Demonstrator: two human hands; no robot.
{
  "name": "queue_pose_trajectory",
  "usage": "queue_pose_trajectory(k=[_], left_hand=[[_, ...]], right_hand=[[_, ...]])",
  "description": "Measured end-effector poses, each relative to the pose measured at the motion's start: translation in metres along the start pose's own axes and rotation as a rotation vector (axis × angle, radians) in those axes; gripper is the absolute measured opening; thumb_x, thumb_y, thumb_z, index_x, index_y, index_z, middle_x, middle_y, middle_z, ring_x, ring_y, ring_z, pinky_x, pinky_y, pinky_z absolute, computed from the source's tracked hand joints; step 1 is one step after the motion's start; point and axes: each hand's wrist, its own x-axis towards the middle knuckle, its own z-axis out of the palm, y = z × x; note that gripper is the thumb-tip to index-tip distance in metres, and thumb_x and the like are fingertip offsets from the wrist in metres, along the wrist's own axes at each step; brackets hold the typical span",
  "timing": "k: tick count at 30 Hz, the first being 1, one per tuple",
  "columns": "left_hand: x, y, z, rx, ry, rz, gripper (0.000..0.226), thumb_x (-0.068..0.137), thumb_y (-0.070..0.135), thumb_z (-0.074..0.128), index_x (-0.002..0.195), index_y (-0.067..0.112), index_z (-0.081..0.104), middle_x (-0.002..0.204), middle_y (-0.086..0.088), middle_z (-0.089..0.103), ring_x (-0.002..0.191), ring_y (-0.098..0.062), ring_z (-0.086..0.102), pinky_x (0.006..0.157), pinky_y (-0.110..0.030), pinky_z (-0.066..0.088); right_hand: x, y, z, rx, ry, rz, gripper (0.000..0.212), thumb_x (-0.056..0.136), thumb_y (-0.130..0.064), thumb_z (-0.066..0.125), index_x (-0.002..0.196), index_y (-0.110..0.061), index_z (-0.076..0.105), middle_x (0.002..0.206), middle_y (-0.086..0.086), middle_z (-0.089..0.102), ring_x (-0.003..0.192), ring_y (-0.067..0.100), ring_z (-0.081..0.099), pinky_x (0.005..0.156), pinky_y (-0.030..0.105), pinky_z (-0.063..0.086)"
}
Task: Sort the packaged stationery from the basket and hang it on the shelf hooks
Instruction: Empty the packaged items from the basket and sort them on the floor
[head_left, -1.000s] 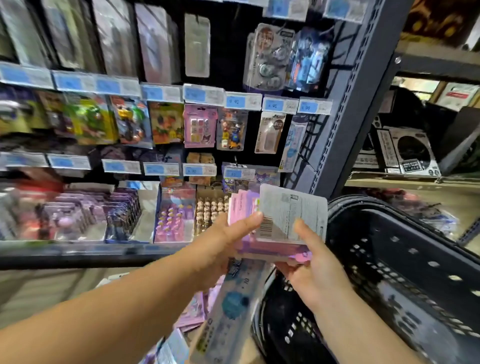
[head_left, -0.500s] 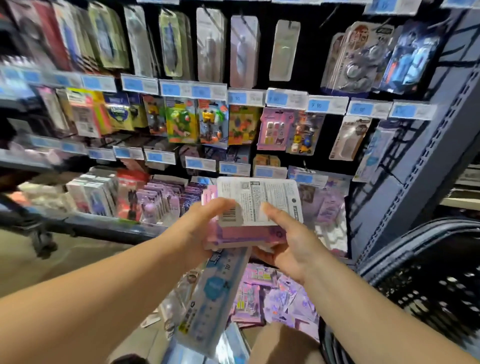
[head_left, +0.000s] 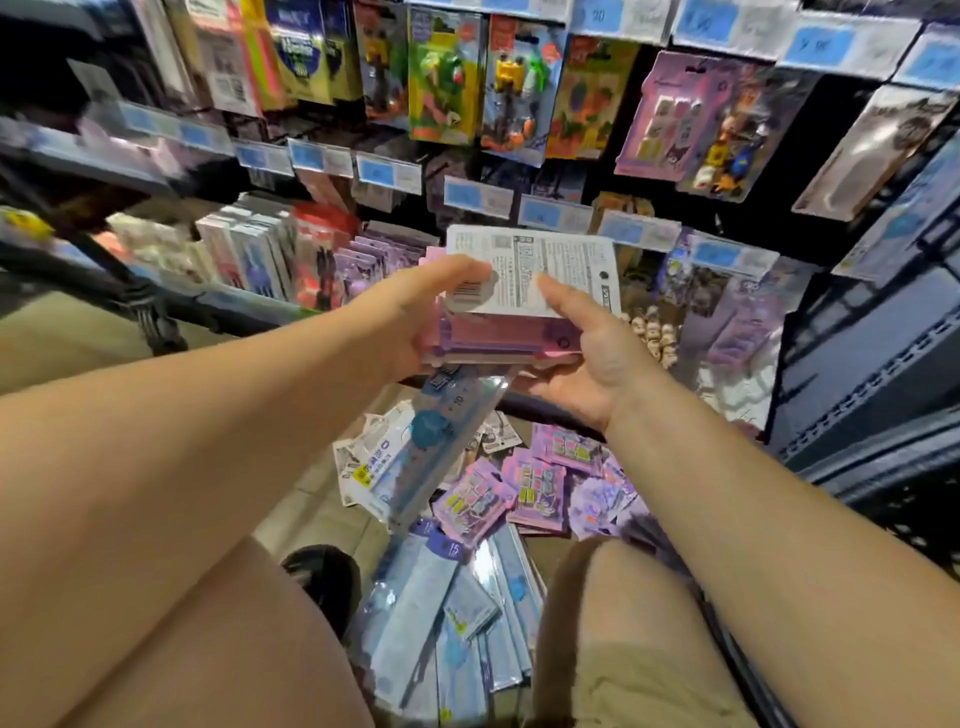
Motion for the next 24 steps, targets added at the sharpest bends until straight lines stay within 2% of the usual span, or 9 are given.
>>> queue_pose_trajectory(k=[3, 5, 7, 9, 12, 14, 16, 20, 24], left_hand=[[0.001, -0.004, -0.01, 0.013, 0.048, -0.011, 0.016, 0.09, 0.028, 0.062, 0.093, 0.013, 0.058, 0.064, -0.005, 0.071, 0.073, -0.024, 0.07, 0.105, -0.046, 0.041], [0.003, -0.006, -0.016, -0.011, 0.092, -0.032, 0.015, 0.09, 0.026, 0.063, 0.092, 0.013, 0.056, 0.061, -0.006, 0.071, 0.063, -0.019, 0.071, 0.085, -0.037, 0.055], [0.001, -0.007, -0.019, -0.052, 0.115, -0.027, 0.015, 0.092, 0.023, 0.061, 0.083, 0.013, 0.052, 0.04, -0.001, 0.056, 0.035, -0.01, 0.056, 0.051, -0.021, 0.046], [0.005, -0.008, -0.02, -0.098, 0.158, -0.067, 0.014, 0.091, 0.024, 0.062, 0.084, 0.015, 0.054, 0.043, 0.001, 0.056, 0.033, -0.01, 0.053, 0.045, -0.02, 0.039], [0.013, -0.005, -0.022, -0.176, 0.207, -0.08, 0.012, 0.093, 0.021, 0.059, 0.087, 0.011, 0.055, 0.037, 0.0, 0.055, 0.033, -0.01, 0.055, 0.039, -0.016, 0.045], [0.014, -0.004, -0.022, -0.226, 0.2, -0.084, 0.014, 0.092, 0.02, 0.06, 0.097, 0.007, 0.058, 0.042, -0.002, 0.06, 0.038, -0.011, 0.06, 0.048, -0.02, 0.054], [0.016, -0.003, -0.023, -0.261, 0.203, -0.065, 0.02, 0.09, 0.021, 0.063, 0.102, 0.007, 0.058, 0.048, -0.002, 0.064, 0.044, -0.015, 0.065, 0.056, -0.027, 0.057], [0.019, -0.002, -0.025, -0.314, 0.253, -0.056, 0.024, 0.084, 0.025, 0.07, 0.104, 0.017, 0.061, 0.103, -0.012, 0.075, 0.104, -0.036, 0.068, 0.1, -0.056, 0.047], [0.023, -0.004, -0.031, -0.34, 0.313, -0.021, 0.024, 0.08, 0.026, 0.073, 0.099, 0.019, 0.061, 0.1, -0.011, 0.075, 0.104, -0.038, 0.068, 0.101, -0.059, 0.045]], right_hand=[[0.008, 0.009, 0.006, -0.005, -0.016, 0.011, 0.016, 0.086, -0.027, 0.068, 0.093, -0.014, 0.062, 0.084, 0.011, 0.07, 0.086, 0.03, 0.066, 0.079, 0.047, 0.057], [0.013, 0.013, 0.008, 0.01, -0.032, 0.024, 0.015, 0.085, -0.026, 0.069, 0.091, -0.014, 0.062, 0.075, 0.009, 0.071, 0.082, 0.029, 0.066, 0.083, 0.049, 0.055], [0.018, 0.015, 0.01, 0.016, -0.07, 0.05, 0.021, 0.079, -0.025, 0.071, 0.092, -0.012, 0.063, 0.083, 0.011, 0.069, 0.087, 0.031, 0.066, 0.09, 0.054, 0.051], [0.021, 0.016, 0.01, 0.028, -0.105, 0.066, 0.03, 0.069, -0.017, 0.073, 0.096, -0.008, 0.065, 0.094, 0.014, 0.069, 0.093, 0.032, 0.066, 0.091, 0.055, 0.051], [0.023, 0.016, 0.006, 0.023, -0.166, 0.084, 0.025, 0.065, 0.003, 0.066, 0.091, 0.003, 0.067, 0.1, 0.023, 0.068, 0.101, 0.036, 0.065, 0.097, 0.053, 0.048], [0.025, 0.014, 0.002, -0.013, -0.167, 0.083, 0.014, 0.071, 0.015, 0.059, 0.077, 0.009, 0.07, 0.092, 0.025, 0.068, 0.095, 0.036, 0.067, 0.095, 0.05, 0.051], [0.028, 0.013, 0.001, -0.049, -0.146, 0.051, 0.016, 0.078, 0.022, 0.052, 0.086, 0.017, 0.065, 0.096, 0.03, 0.066, 0.097, 0.038, 0.067, 0.086, 0.045, 0.056], [0.032, 0.014, 0.002, -0.137, -0.072, -0.047, 0.028, 0.08, 0.025, 0.051, 0.097, 0.005, 0.06, 0.07, 0.013, 0.069, 0.064, 0.021, 0.07, 0.054, 0.026, 0.057], [0.035, 0.017, -0.002, -0.117, -0.074, -0.096, 0.041, 0.083, 0.022, 0.051, 0.108, -0.01, 0.054, 0.083, 0.016, 0.067, 0.068, 0.021, 0.07, 0.059, 0.029, 0.059]])
